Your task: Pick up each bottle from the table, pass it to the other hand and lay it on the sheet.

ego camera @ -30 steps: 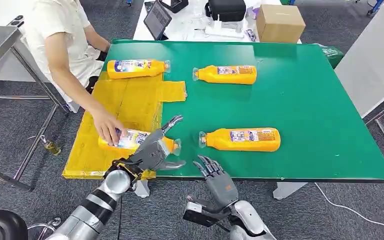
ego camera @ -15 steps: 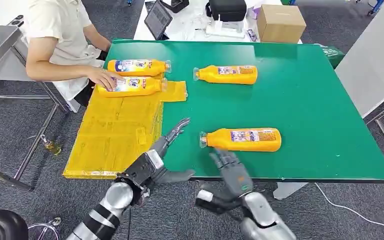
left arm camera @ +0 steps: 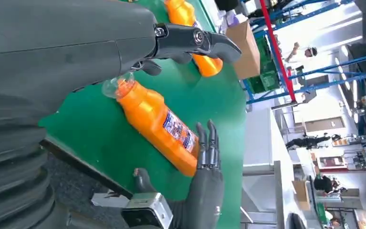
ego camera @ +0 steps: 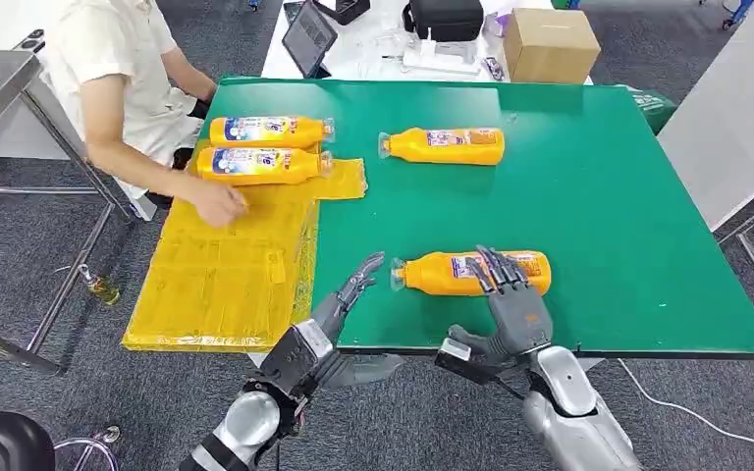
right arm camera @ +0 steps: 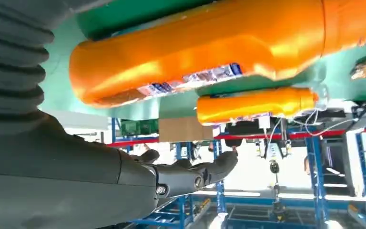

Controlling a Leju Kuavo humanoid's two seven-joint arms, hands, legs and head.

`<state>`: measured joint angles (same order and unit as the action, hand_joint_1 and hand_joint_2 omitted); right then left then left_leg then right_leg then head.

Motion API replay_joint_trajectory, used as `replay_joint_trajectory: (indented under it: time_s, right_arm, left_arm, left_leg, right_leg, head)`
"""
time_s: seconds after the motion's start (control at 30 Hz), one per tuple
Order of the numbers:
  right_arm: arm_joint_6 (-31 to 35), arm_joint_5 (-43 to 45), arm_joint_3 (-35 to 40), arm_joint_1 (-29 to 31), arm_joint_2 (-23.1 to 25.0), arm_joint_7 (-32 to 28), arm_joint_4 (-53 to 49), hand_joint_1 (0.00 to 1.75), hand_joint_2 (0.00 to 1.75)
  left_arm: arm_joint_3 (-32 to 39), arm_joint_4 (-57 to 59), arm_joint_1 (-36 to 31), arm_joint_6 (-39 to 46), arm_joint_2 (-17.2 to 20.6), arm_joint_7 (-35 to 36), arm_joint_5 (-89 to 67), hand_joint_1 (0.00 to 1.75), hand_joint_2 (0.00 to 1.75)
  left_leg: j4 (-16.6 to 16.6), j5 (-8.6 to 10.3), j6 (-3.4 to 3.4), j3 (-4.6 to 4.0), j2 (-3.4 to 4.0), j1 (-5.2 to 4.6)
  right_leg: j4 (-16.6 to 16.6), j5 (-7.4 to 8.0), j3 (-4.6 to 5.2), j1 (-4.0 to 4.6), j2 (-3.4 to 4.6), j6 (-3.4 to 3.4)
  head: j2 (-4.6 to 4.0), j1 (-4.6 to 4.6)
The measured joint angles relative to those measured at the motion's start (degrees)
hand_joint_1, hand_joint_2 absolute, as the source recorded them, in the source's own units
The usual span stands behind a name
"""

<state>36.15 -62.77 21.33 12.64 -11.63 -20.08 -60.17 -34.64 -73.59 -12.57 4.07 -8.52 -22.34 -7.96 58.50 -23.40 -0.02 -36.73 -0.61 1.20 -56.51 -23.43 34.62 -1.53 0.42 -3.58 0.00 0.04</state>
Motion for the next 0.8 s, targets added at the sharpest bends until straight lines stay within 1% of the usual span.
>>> replay_joint_trajectory:
  time_s: [0.13, 0.37, 0.43, 0.6, 0.8]
  right_arm:
    - [-0.3, 0.4, 0.1, -0.6, -0.2, -0.7, -2.1, 0.00, 1.75]
    - [-5.8, 1.2, 0.1, 0.9, -1.5, 1.1, -1.9, 0.00, 1.75]
    - [-6.6, 0.5, 0.1, 3.3, -1.7, 1.8, 1.3, 0.00, 1.75]
    - [-6.3, -0.1, 0.2, 9.8, -1.8, 2.5, 10.6, 0.00, 1.75]
    - [-9.8, -2.0, 0.4, 16.2, -0.9, 5.1, 20.8, 0.00, 1.75]
  left_arm:
    - [0.0, 0.0, 0.0, -0.1, 0.0, 0.0, 0.0, 0.00, 1.75]
    - [0.0, 0.0, -0.1, -1.2, -0.2, 0.0, 0.2, 0.00, 1.75]
    - [-0.1, 0.0, -0.3, -1.9, -0.3, 0.0, 0.8, 0.00, 1.75]
    - [-0.4, 0.2, -1.1, -2.4, -0.8, 0.0, 1.9, 0.00, 1.75]
    - [-0.4, 0.7, -2.2, -2.8, -1.1, 0.2, 2.9, 0.00, 1.75]
  left_leg:
    - [0.0, 0.01, 0.01, 0.00, -0.01, -0.02]
    - [0.0, 0.02, 0.01, -0.01, 0.01, -0.02]
    - [0.0, 0.02, 0.01, -0.01, 0.03, -0.02]
    - [0.0, 0.04, 0.02, -0.01, 0.01, -0.02]
    - [0.0, 0.05, 0.02, -0.02, 0.00, -0.02]
  right_leg:
    - [0.0, 0.01, -0.02, -0.02, 0.00, -0.01]
    - [0.0, 0.03, -0.02, -0.02, 0.01, -0.01]
    - [0.0, 0.04, -0.01, -0.02, 0.02, -0.01]
    - [0.0, 0.05, -0.03, -0.01, 0.01, -0.02]
    - [0.0, 0.05, -0.03, -0.01, 0.01, -0.02]
  head:
    - [0.00, 0.00]
    - [0.00, 0.00]
    - [0.00, -0.02]
    - [0.00, 0.02]
    - [0.00, 0.00]
